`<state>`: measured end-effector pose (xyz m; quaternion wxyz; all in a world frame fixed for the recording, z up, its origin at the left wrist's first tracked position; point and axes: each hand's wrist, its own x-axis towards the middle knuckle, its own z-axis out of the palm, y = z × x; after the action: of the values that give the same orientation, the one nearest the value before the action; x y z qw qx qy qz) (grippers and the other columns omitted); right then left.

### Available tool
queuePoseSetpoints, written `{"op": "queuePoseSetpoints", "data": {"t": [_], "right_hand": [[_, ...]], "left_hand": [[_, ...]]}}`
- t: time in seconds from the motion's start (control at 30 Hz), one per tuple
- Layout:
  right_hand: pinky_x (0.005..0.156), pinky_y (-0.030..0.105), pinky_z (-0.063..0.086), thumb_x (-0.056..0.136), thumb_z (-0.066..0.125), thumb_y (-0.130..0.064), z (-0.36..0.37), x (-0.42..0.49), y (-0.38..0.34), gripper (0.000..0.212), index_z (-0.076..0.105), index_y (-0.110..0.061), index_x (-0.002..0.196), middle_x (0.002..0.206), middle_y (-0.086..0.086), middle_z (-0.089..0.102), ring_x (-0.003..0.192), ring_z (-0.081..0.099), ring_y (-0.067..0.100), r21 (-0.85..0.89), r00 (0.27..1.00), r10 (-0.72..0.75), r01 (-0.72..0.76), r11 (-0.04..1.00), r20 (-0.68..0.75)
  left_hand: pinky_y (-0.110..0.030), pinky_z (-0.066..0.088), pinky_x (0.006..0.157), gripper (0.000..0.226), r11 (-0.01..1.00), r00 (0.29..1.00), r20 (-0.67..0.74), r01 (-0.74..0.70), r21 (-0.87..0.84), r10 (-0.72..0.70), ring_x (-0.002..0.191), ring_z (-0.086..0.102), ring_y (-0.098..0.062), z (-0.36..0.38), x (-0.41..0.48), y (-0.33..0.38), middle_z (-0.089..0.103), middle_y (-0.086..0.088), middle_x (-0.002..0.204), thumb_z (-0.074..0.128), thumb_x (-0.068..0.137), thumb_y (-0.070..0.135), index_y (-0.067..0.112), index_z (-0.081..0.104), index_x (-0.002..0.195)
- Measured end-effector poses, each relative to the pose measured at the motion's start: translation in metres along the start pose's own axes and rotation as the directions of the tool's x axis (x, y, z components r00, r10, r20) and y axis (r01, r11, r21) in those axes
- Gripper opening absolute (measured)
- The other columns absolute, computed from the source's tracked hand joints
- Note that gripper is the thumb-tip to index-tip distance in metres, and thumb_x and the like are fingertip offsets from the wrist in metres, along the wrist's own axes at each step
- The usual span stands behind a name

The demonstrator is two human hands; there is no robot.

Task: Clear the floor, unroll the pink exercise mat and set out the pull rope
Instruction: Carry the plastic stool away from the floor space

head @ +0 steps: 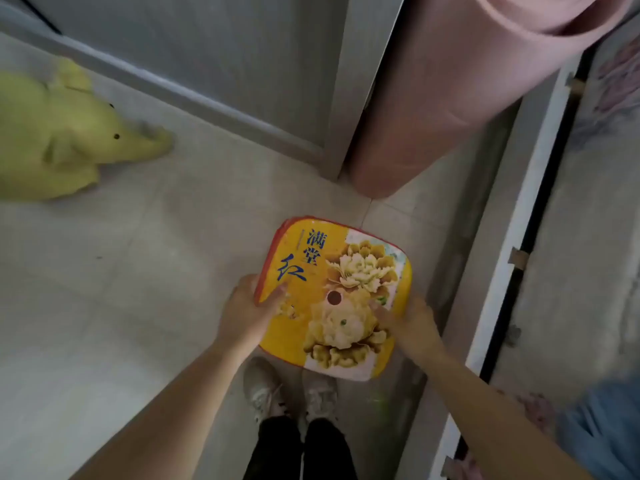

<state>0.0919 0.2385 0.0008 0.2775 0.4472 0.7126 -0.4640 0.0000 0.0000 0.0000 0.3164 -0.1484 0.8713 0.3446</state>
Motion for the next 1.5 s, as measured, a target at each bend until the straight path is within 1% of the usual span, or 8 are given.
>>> {"op": "queuePoseSetpoints", "data": {"t": [0.13,0.27,0.43,0.63,0.9,1.17,1.27,1.5], "right_hand": [[0.103,0.044,0.047,0.067,0.081,-0.056,0.011,0.032,0.026,0.109,0.023,-0.014,0.15,0.146,0.006,0.048,0.128,0.053,0.029,0.255,0.985,0.175,-0.17,0.952,0.001],[0.097,0.045,0.053,0.049,0.09,-0.055,0.015,0.051,0.04,0.102,0.051,-0.021,0.137,0.125,0.002,0.068,0.108,0.067,0.024,0.36,0.968,0.207,-0.246,0.9,0.142],[0.069,0.031,0.057,0.053,0.089,-0.039,0.015,0.054,0.034,0.08,0.062,-0.018,0.125,0.108,0.003,0.076,0.094,0.074,0.022,0.424,0.965,0.173,-0.242,0.873,0.195],[0.094,0.046,0.055,0.049,0.091,-0.048,0.03,0.033,-0.013,0.083,0.064,-0.02,0.121,0.109,0.003,0.076,0.098,0.073,0.026,0.348,0.975,0.143,-0.194,0.917,0.168],[0.088,0.047,0.058,0.038,0.076,-0.08,0.122,-0.029,-0.161,0.09,0.068,-0.015,0.099,0.096,0.007,0.076,0.087,0.073,0.028,0.146,0.994,0.044,-0.058,0.988,0.099],[0.092,0.047,0.056,0.04,0.074,-0.083,0.286,-0.127,-0.314,0.099,0.07,-0.015,0.112,0.1,0.006,0.078,0.089,0.075,0.026,-0.041,0.945,-0.116,0.135,0.99,0.306],[0.09,0.045,0.057,0.041,0.069,-0.088,0.37,-0.173,-0.372,0.104,0.069,-0.012,0.112,0.098,0.008,0.078,0.088,0.075,0.025,-0.166,0.904,-0.116,0.2,0.966,0.411],[0.086,0.045,0.057,0.034,0.067,-0.091,0.549,-0.254,-0.491,0.117,0.072,0.001,0.105,0.1,0.025,0.073,0.085,0.075,0.029,-0.271,0.799,-0.224,0.431,0.861,0.559]], "left_hand": [[-0.032,0.04,0.098,0.105,0.975,0.983,0.08,0.173,-0.141,-0.163,0.13,0.049,-0.024,0.017,0.031,-0.014,0.046,-0.008,0.147,0.073,0.064,0.066,0.014,0.035,0.146],[-0.02,0.053,0.063,0.083,0.946,0.967,0.212,0.196,-0.258,-0.142,0.087,0.07,-0.008,0.028,0.046,-0.024,0.072,0.004,0.109,0.075,0.049,0.067,0.026,0.059,0.118],[-0.013,0.051,0.047,0.068,0.902,0.945,0.303,0.233,-0.364,-0.122,0.068,0.073,-0.004,0.026,0.054,-0.029,0.075,0.009,0.09,0.087,0.053,0.048,0.023,0.065,0.113],[-0.012,0.048,0.044,0.044,0.833,0.969,0.186,0.236,-0.5,-0.164,0.057,0.071,-0.004,-0.021,0.041,-0.037,0.075,0.012,0.066,0.087,0.051,0.043,0.018,0.074,0.084],[-0.013,0.028,0.033,0.055,0.789,0.96,0.042,0.251,-0.561,-0.276,0.032,0.042,-0.003,-0.179,0.027,-0.083,0.052,0.007,0.041,0.076,0.054,0.063,0.011,0.073,0.072],[-0.036,0.046,0.068,0.109,0.77,0.958,0.044,0.254,-0.585,-0.282,0.072,0.061,-0.022,-0.402,0.008,-0.204,0.065,-0.016,0.078,0.057,0.036,0.094,0.004,0.072,0.095],[-0.047,0.052,0.087,0.083,0.696,0.94,0.042,0.279,-0.661,-0.337,0.081,0.069,-0.028,-0.489,-0.015,-0.259,0.073,-0.017,0.086,0.062,0.04,0.089,0.016,0.076,0.076],[-0.053,0.05,0.098,0.067,0.343,0.891,-0.022,0.152,-0.927,-0.453,0.096,0.072,-0.033,-0.634,-0.04,-0.361,0.076,-0.013,0.103,0.08,0.055,0.062,0.016,0.076,0.103]]}}
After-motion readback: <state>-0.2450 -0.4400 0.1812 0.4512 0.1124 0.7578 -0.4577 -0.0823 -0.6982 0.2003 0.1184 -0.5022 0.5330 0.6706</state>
